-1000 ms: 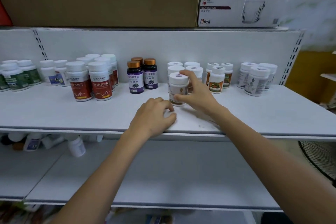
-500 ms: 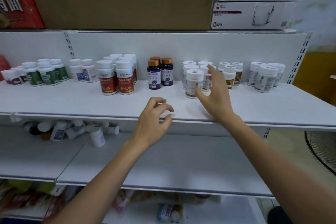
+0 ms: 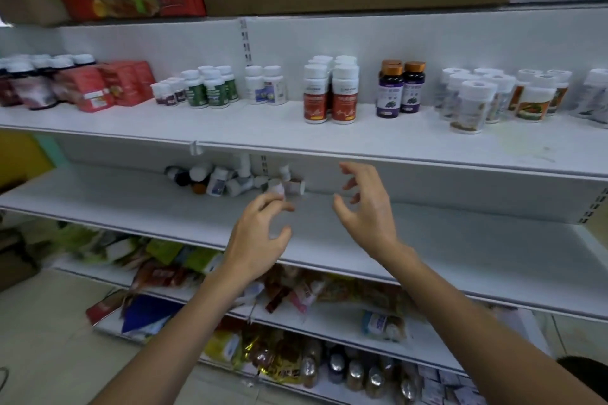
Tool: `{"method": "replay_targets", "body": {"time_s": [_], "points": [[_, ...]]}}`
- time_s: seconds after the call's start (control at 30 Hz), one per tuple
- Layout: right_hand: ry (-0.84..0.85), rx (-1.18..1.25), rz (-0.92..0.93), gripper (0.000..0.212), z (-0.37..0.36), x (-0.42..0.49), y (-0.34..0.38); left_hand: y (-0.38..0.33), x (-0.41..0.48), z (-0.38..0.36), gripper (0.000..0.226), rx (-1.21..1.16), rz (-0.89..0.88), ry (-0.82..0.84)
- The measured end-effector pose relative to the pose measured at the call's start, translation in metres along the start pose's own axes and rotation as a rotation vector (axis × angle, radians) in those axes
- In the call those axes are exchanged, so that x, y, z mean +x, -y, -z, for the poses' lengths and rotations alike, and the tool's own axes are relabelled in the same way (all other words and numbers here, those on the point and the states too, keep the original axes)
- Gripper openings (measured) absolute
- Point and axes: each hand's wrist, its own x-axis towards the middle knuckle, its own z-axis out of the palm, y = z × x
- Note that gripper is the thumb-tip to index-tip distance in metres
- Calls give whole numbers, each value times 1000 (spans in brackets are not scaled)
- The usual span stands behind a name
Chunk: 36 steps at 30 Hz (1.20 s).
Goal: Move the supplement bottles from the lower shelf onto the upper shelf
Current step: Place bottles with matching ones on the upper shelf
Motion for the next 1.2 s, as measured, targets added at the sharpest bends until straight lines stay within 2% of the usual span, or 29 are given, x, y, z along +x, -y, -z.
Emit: {"method": "replay_targets", "body": {"time_s": [0.2,0.37,0.6,0.73,0.93,1.07,1.13,1.2], "points": [[174,37,-153,41,-57,-27,7,51,-25,18,23,16,72,10],[273,27,-256,39,-95,-27,-20,91,-9,0,24,-5,112,32],[270,4,-338,35,-170,-6,-93,162,49,-69,39,-104,156,34],[215,-14,-353,33,-214,19,-139,196,94,-116,59,-127,180,-13],[93,-36,-361,23,-264,70,-188,234,148,-169,75,-206,287,-48],[119,-27,-425,43,-290,96,-197,248,169,-190,89,-116,210,39],[193,-132,-472,53,-301,106,-199,254,176,-192,82,-82,242,35],[238,-239,-472,53,-309,113,-200,260,180,-191,68,-79,268,20]]}}
